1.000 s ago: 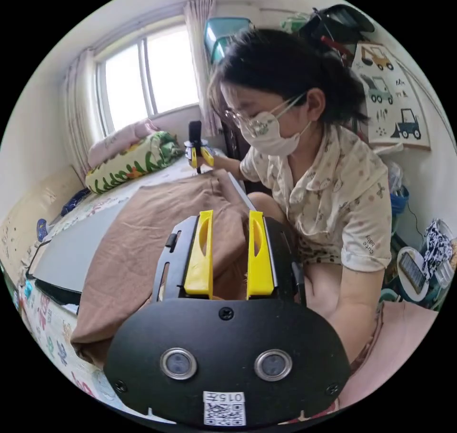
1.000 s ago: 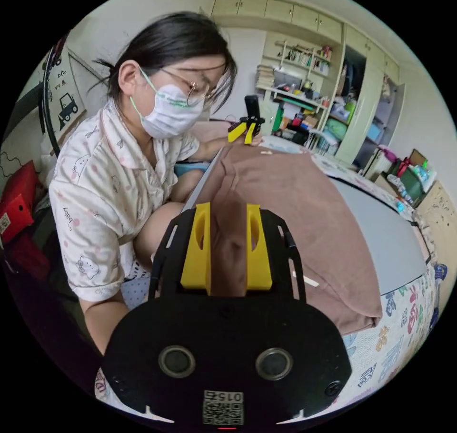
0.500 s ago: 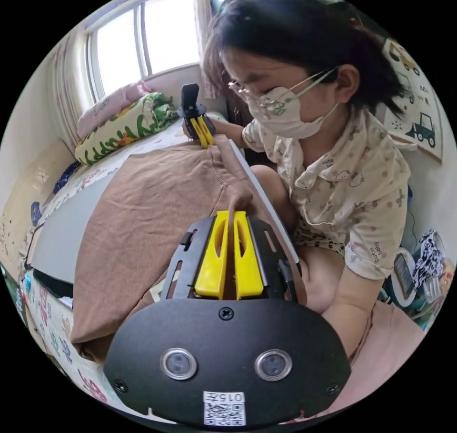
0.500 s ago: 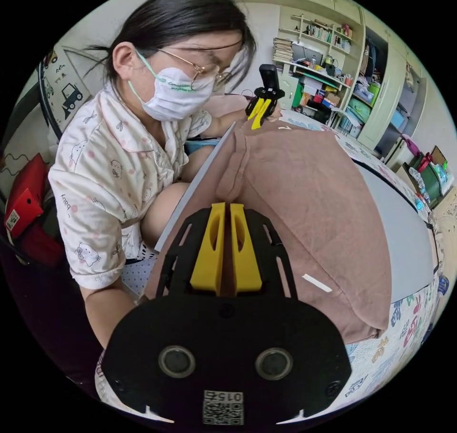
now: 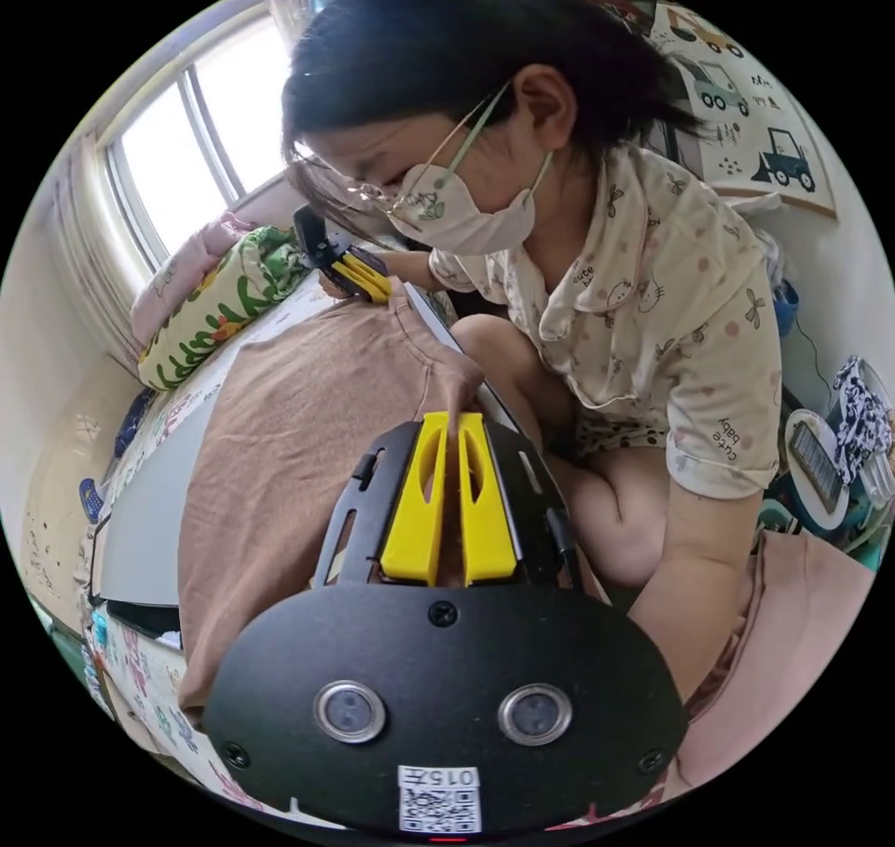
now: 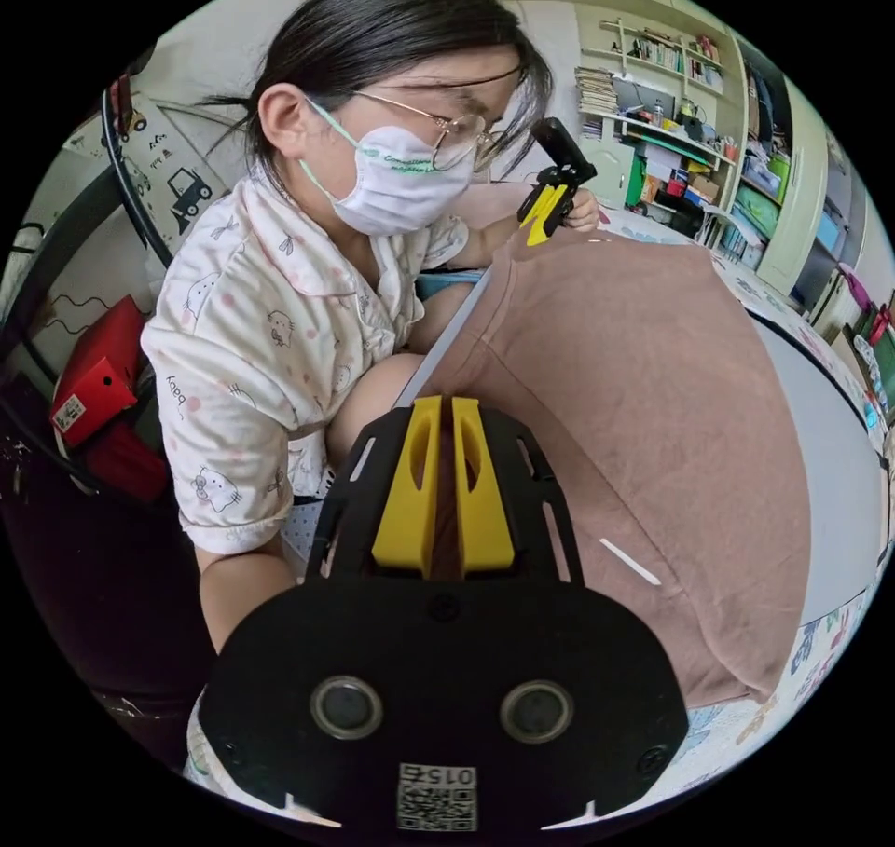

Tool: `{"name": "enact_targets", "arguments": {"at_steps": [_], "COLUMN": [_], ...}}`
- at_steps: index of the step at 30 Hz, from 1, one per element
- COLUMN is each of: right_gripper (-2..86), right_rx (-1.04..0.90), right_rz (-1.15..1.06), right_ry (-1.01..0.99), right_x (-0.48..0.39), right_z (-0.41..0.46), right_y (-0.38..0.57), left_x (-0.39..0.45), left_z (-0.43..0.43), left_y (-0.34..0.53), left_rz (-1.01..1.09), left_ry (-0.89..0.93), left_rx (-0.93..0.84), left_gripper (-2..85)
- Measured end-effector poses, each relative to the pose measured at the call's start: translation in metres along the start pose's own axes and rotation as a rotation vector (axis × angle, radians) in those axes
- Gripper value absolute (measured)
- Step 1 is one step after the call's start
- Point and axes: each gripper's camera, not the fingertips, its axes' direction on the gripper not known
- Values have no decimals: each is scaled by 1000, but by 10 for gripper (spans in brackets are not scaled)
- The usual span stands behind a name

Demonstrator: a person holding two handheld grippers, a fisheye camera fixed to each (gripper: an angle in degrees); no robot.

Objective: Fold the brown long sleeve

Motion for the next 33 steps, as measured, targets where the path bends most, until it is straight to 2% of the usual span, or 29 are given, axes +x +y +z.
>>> {"name": "enact_targets", "arguments": {"at_steps": [2,4,5,8,10,11,13,14,15,17,20,22,26,28,29,31,33], "right_gripper": [12,17,19,37,63,70,83,85,88,89,102,123,115,114,114,115,116], "right_rx": [69,269,316,432,433,424,410,413,420,467,483,369,200,126,107,13,-54], "right_rz": [-82,-137,-133,1,287,355,513,533,552,532,502,500,345,274,264,243,250], "right_ry": [26,51,75,285,477,511,569,571,591,654,686,621,544,400,358,227,192], "right_x": [-12,-19,-18,3,45,55,86,90,95,95,106,129,151,171,177,200,215], "right_z": [-16,-50,-56,-72,-77,-78,-77,-78,-79,-80,-75,-49,31,94,110,168,202], "right_y": [22,58,68,115,146,154,182,187,191,187,149,90,-4,-49,-57,-79,-85], "left_x": [-5,-14,-16,-31,-50,-56,-80,-86,-96,-113,-139,-162,-185,-191,-190,-179,-174], "left_z": [-17,-51,-61,-108,-138,-143,-151,-153,-155,-156,-154,-153,-158,-162,-162,-168,-173], "left_y": [21,62,74,147,214,232,304,320,347,377,411,426,456,479,485,511,522], "left_rz": [-45,-114,-137,-386,-749,-870,-1372,-1466,-1523,-1546,-1651,-1679,-1707,-1692,-1689,-1678,-1689], "left_ry": [-42,-88,-107,-315,-525,-577,-737,-725,-638,-525,-472,-446,-410,-385,-374,-336,-353], "left_rx": [70,237,284,519,657,673,590,576,600,625,522,413,364,339,361,519,559], "left_gripper": [11,14,15,21,60,78,105,105,112,126,131,135,122,101,96,80,68]}}
